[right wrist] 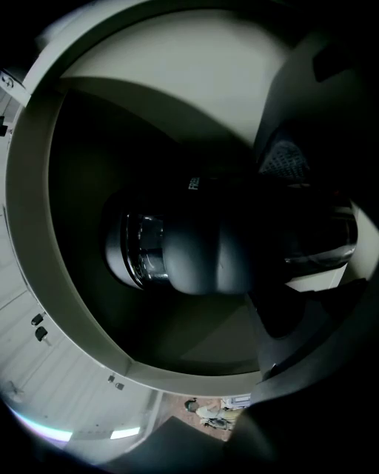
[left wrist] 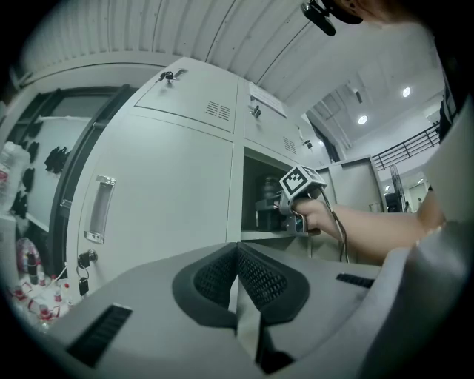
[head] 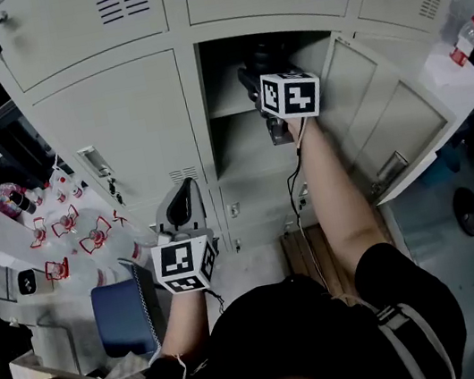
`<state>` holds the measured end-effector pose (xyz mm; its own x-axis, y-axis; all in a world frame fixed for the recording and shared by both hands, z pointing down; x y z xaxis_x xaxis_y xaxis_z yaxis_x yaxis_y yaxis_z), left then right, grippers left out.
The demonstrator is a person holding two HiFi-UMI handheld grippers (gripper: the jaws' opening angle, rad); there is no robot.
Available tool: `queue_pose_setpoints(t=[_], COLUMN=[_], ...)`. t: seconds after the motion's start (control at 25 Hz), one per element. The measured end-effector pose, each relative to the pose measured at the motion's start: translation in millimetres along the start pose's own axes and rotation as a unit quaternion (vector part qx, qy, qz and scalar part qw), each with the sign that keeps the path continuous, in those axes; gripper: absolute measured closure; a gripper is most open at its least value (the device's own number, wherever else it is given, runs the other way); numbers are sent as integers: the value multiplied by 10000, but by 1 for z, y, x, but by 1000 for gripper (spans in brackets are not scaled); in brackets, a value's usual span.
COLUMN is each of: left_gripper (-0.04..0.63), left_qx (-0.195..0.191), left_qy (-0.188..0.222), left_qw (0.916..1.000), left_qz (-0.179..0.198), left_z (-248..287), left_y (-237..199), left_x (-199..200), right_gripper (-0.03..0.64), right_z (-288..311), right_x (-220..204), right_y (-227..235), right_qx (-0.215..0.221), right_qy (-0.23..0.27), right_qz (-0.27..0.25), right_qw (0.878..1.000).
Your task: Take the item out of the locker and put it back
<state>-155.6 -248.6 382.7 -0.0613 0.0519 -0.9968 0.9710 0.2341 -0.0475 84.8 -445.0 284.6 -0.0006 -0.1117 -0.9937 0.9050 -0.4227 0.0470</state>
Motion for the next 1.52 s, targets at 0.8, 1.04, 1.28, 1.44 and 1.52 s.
queue_pose_setpoints(t=[0.8, 1.04, 1.28, 1.44, 1.52], left_gripper=[583, 583, 583, 583, 583], left_qx=[-339, -438, -556, -559, -552], left_qy=[-100, -121, -167, -157, -151], left_qw=[9994, 9990, 9983, 9983, 9984], left_qz=[-7, 12, 30, 35, 36], left_z=[7, 5, -2, -8, -10], left_y=[28, 35, 46, 49, 50], left_x=[-6, -6, -10, -12, -12], right_gripper=[497, 603, 604, 604, 604], right_z=[-100, -153, -171, -179, -181], right_x=[-34, -66, -109, -121, -122], right_y=[-43, -74, -85, -88, -89], right_qx=[126, 147, 224, 183, 158], right_qy=[1102, 1534, 1242, 1157, 1150], right_qz=[-229, -441, -180, -118, -128], right_qw=[9936, 9871, 9918, 9930, 9932])
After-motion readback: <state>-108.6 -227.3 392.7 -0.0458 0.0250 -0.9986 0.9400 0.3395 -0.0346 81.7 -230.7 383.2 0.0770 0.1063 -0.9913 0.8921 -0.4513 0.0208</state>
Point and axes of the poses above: the fingertips, and each gripper's own axes: z forward along the fingers, y to its right, x out of its top, the point moved 6 cm from there along -z, backward along the fingers, and after that the axes turned 12 degrees about x, right-handed, at the moved point
